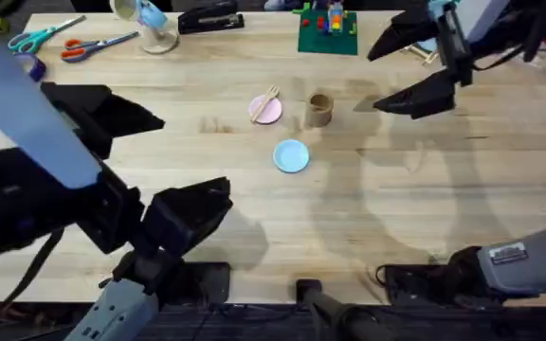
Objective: Pick up a utensil and set it on the pink plate, then put the other utensil in the container.
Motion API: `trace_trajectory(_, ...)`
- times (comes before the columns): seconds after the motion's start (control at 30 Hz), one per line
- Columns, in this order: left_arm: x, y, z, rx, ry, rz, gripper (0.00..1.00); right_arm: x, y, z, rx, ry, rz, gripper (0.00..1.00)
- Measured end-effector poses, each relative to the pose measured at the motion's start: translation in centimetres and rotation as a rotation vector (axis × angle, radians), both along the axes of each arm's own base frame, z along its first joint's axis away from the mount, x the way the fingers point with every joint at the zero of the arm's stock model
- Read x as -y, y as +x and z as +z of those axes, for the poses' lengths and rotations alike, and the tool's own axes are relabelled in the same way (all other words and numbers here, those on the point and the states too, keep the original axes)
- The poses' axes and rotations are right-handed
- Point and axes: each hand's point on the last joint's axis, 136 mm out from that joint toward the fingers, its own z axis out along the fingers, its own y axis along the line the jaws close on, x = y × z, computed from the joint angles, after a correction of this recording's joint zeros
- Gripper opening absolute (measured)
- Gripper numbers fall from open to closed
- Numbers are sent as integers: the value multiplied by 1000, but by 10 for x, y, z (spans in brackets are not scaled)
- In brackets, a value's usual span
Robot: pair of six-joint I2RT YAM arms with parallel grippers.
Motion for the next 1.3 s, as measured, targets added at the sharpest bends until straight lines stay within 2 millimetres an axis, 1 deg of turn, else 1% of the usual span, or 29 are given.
trace_trajectory(0.23,0,0,0,0,0,0,993,17,-7,16,-54,-145,-176,995)
trace_trajectory(0.43,0,0,0,0,0,0,993,40,-17,30,-120,-272,-407,995)
trace_trajectory(0.57,0,0,0,0,0,0,993,59,-21,31,-195,-352,-600,994)
trace_trajectory(0.7,0,0,0,0,0,0,993,74,-25,26,-281,-406,-746,994)
trace_trajectory(0.87,0,0,0,0,0,0,993,81,-36,20,-366,-445,-814,994)
trace_trajectory(1.3,0,0,0,0,0,0,993,83,-34,19,-374,-448,-846,994)
